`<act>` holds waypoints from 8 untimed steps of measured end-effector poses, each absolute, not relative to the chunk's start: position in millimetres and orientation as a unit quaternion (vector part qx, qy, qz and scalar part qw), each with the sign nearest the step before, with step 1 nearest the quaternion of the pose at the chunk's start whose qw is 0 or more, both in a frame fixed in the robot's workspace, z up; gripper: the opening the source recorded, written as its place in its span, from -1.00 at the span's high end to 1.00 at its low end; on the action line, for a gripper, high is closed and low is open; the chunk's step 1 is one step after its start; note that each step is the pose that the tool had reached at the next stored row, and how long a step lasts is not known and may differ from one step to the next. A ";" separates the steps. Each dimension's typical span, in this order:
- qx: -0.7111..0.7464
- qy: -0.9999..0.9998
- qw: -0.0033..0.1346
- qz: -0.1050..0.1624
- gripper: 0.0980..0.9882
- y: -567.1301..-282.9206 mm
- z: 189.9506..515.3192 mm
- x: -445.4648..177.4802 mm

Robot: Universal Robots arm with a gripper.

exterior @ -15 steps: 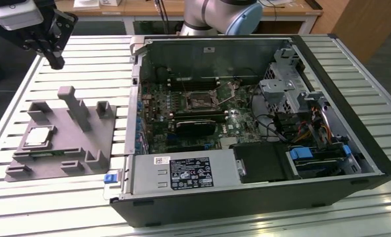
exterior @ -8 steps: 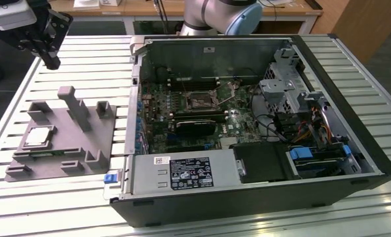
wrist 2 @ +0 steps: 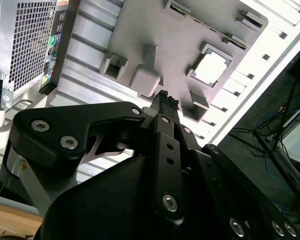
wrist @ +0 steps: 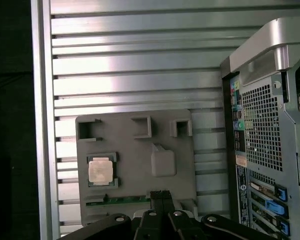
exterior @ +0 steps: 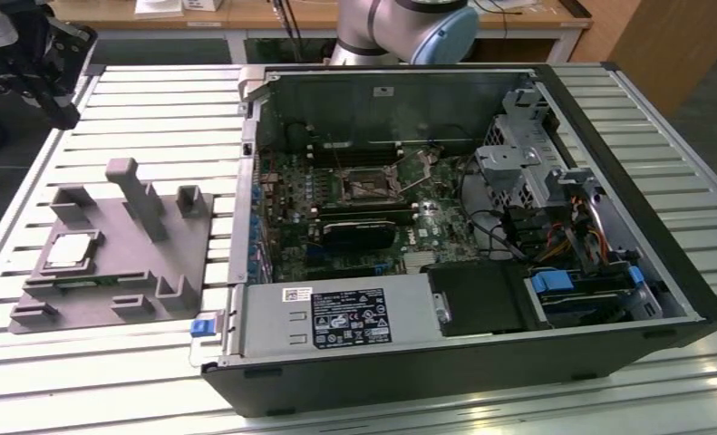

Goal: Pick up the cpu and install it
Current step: 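Reach for the cpu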

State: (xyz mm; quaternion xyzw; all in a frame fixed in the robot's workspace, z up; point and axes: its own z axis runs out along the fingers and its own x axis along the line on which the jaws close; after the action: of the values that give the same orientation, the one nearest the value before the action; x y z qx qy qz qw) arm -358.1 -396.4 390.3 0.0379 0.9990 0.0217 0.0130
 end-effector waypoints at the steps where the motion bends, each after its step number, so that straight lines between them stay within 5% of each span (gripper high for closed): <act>1: 0.038 0.999 0.013 0.022 0.98 -396.4 390.2 -359.1; 8: 0.038 0.999 0.013 0.022 0.98 -396.4 390.1 -365.8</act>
State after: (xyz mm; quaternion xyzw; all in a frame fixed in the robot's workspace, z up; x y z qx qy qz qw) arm -365.8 -396.4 390.1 0.0379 0.9990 0.0217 0.0130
